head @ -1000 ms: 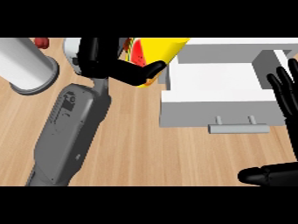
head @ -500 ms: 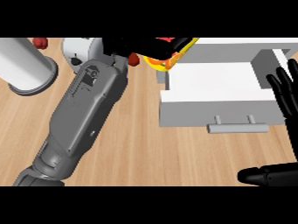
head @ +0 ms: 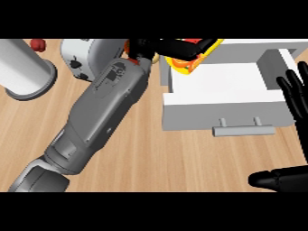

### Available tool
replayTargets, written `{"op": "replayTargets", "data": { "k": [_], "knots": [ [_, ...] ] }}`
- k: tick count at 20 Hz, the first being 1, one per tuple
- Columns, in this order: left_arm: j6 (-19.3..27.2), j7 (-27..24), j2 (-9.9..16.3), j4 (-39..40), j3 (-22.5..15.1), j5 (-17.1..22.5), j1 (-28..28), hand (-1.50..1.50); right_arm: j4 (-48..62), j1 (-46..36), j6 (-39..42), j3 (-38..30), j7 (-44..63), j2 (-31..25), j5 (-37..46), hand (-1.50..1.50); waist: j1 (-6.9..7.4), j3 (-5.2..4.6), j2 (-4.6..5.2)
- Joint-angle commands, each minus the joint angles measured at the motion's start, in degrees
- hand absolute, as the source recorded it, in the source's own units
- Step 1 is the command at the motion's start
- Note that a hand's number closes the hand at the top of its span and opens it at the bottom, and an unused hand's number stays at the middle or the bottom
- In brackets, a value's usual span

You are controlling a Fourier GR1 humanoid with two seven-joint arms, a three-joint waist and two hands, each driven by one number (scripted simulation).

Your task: Pick up the cup, place it into the drawer and close the drawer

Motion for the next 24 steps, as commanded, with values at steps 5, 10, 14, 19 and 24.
{"op": "replayTargets", "data": {
  "k": [5, 10, 14, 19, 24],
  "knots": [
    [2.2, -2.1, 0.0, 10.2, -8.1, 7.5, -4.9, 1.5, 1.2, 0.5, 0.3, 0.9, -3.2, 1.1, 1.1, -1.5, -1.0, 0.02, 0.15],
    [4.6, -4.0, 0.0, 14.4, -12.9, 10.7, -7.5, 1.5, -0.1, -1.0, -0.6, 3.3, -0.2, 1.6, 2.1, -1.5, -2.32, 0.02, 0.43],
    [5.1, -3.7, 0.0, 16.9, -16.2, 12.6, -9.2, 1.5, 2.0, -2.1, 2.0, 1.4, -1.3, 0.2, -1.5, -1.5, -3.95, 0.08, 0.84],
    [5.7, -1.5, 0.0, 20.7, -20.3, 11.9, -11.1, 1.5, 1.9, -6.0, -1.0, 3.4, 1.4, 1.6, 0.6, -1.5, -4.1, 0.07, 1.12],
    [7.4, -2.6, 0.0, 18.9, -24.9, 13.2, -7.7, -1.5, 4.9, -6.5, 1.9, 1.5, -0.9, 0.1, -1.8, -1.5, -4.64, 0.1, 1.24]
  ]
}}
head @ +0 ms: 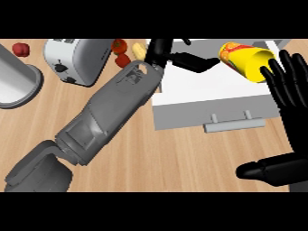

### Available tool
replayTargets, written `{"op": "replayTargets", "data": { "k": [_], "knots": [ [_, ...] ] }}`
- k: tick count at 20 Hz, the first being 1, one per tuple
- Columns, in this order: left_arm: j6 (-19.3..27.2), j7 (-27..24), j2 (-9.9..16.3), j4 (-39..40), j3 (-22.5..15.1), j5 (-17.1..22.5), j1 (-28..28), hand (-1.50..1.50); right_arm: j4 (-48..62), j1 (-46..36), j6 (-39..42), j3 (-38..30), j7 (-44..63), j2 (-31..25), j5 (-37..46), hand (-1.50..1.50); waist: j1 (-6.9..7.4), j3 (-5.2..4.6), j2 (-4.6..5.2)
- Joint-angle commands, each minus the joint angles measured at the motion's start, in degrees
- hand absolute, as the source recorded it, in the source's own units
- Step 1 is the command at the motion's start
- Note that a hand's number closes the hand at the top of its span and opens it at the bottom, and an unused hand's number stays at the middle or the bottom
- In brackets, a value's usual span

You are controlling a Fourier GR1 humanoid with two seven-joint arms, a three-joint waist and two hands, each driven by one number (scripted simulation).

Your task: Pick up the cup, place it into the drawer and close the drawer

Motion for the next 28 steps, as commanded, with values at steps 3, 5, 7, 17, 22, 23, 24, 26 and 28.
{"op": "replayTargets", "data": {
  "k": [3, 5, 7, 17, 22, 23, 24, 26, 28],
  "knots": [
    [1.3, -0.8, 0.0, -1.2, -2.3, 3.5, 0.5, -1.5, 1.2, -2.4, -0.2, -0.5, 0.0, 0.6, -1.7, -1.5, -0.19, -0.02, 0.12],
    [1.7, -0.9, 0.0, -3.1, -1.7, 5.8, 0.2, -1.5, -1.1, 0.5, -0.5, 2.4, 0.3, 2.1, -0.2, -1.5, -0.89, -0.03, 0.04],
    [-0.2, -2.6, 0.0, -1.5, 0.4, 7.2, -1.4, -1.5, 0.1, 1.0, 1.8, -1.8, -0.4, -0.2, -4.6, -1.5, -0.39, 0.0, 0.09],
    [-2.4, -7.5, 0.0, -11.5, 3.7, 12.2, 3.3, -1.5, -5.1, 2.9, 3.4, -4.9, 4.0, -2.7, -10.9, 1.5, 4.8, -0.1, -1.47],
    [-5.1, -7.2, 5.4, -14.7, 7.3, 12.0, 7.2, -1.5, -6.4, 6.4, 10.2, -3.2, 3.3, -7.9, -7.8, 1.5, 6.02, -0.14, -1.71],
    [-2.6, -5.4, 4.5, -17.8, 7.8, 12.9, 7.5, -1.5, -7.7, 5.2, 9.3, -2.6, 4.6, -8.7, -5.6, 1.5, 6.69, -0.17, -2.02],
    [-4.4, -7.2, 6.3, -19.6, 7.4, 12.8, 12.2, -1.5, -7.7, 8.6, 11.4, -2.3, 0.3, -8.4, -2.7, 1.5, 7.06, -0.15, -2.07],
    [-1.0, -5.2, 7.5, -25.6, 6.8, 12.4, 15.7, -1.5, -8.9, 8.7, 10.9, -1.5, 2.0, -8.9, -1.2, 1.5, 7.83, -0.16, -2.4],
    [-2.4, -1.1, 13.0, -30.1, 8.4, 13.8, 17.6, -1.5, -4.2, 6.5, 10.9, -2.3, 0.7, -9.3, 0.8, 1.5, 8.43, -0.13, -2.18]
  ]
}}
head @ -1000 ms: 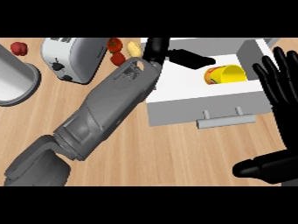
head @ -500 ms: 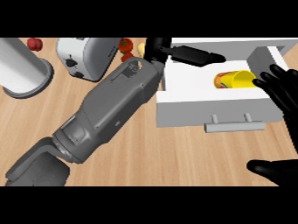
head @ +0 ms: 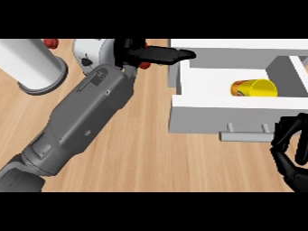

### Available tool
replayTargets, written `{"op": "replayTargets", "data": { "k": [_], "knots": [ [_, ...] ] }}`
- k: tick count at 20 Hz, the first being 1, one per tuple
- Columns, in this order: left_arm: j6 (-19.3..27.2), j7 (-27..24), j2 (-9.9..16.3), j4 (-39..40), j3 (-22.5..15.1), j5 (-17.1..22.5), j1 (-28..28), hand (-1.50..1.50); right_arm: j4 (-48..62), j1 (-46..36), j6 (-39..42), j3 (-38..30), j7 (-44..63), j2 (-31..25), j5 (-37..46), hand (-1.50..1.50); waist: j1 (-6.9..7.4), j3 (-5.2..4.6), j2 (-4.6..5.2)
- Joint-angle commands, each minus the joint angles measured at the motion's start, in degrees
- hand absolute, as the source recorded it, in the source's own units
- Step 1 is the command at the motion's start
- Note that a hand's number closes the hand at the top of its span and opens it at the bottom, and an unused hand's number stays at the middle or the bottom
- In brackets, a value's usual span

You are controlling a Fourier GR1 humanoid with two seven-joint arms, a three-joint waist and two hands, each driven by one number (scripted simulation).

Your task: Pick up the cup, place it into the drawer and close the drawer

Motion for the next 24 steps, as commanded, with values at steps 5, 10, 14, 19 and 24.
{"op": "replayTargets", "data": {
  "k": [5, 10, 14, 19, 24],
  "knots": [
    [1.1, 4.0, 9.9, -18.6, 1.2, 0.2, 16.1, -1.5, 1.3, 2.0, 2.0, 4.6, -1.3, -1.8, 11.4, 1.5, 0.77, 0.0, 0.07],
    [-0.5, 6.9, 16.2, -32.0, 2.7, 1.0, 28.1, -1.5, 3.5, -0.3, -1.1, 6.4, 0.9, 0.0, 16.5, 1.5, 0.42, 0.01, 0.25],
    [-3.4, 7.4, 19.6, -36.8, 6.0, 2.3, 34.6, -1.5, 4.0, 1.1, -0.9, 11.5, -4.5, 0.1, 25.7, 1.5, -0.21, 0.01, 0.41],
    [-7.7, 7.7, 23.2, -39.6, 6.5, 3.7, 40.4, -1.5, 12.9, -2.1, -1.8, 14.6, -13.5, -6.7, 41.0, 1.5, 1.35, 0.05, 0.56],
    [-11.0, 4.7, 24.4, -42.7, 10.0, 3.7, 48.1, -1.5, 26.0, -4.9, -7.0, 16.7, -20.3, -6.4, 48.6, 1.5, 0.27, 0.06, 0.71]
  ]
}}
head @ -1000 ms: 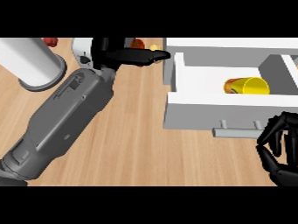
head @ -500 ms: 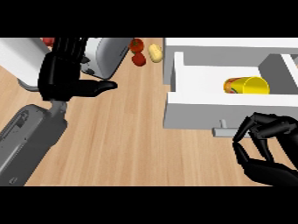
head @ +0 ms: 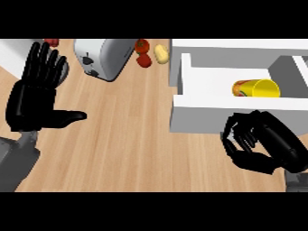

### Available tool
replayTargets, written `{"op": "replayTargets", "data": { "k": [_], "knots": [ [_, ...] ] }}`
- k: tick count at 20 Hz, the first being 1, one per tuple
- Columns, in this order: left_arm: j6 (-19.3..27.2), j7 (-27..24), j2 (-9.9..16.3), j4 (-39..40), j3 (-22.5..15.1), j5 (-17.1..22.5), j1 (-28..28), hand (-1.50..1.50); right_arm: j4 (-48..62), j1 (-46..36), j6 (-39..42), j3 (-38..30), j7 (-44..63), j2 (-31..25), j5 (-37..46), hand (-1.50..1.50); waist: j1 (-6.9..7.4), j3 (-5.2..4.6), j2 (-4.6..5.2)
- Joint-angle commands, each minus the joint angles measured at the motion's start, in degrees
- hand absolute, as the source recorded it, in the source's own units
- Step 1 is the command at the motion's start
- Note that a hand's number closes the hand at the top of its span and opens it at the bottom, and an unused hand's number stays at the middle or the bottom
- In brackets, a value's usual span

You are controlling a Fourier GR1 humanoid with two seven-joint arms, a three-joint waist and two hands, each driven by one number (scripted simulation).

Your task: Pick up the cup, place it into the drawer and close the drawer

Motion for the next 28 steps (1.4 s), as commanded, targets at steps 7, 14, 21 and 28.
{"op": "replayTargets", "data": {
  "k": [7, 14, 21, 28],
  "knots": [
    [-8.0, -0.7, 3.8, -5.9, 8.0, 0.4, 12.1, -1.5, 23.1, -6.4, -10.2, 3.9, -7.0, 4.7, 13.9, -1.5, -0.8, 0.02, 0.02],
    [-16.7, -4.0, 1.1, 2.1, 10.6, -1.3, 14.0, -1.5, 44.4, -17.7, -15.9, 3.5, -10.2, 9.7, 19.7, -1.5, -0.91, 0.01, 0.22],
    [-18.0, -0.8, 1.4, -4.0, 13.7, -1.5, 17.3, -1.5, 64.8, -30.9, -16.9, -4.4, -17.8, 9.2, 17.4, -1.5, -0.34, 0.05, 0.23],
    [-22.8, -3.2, -0.4, 0.4, 14.2, -2.6, 17.8, -1.5, 81.8, -42.2, -16.5, -9.7, -24.0, 5.6, 16.4, -1.5, 0.94, 0.08, 0.87]
  ]
}}
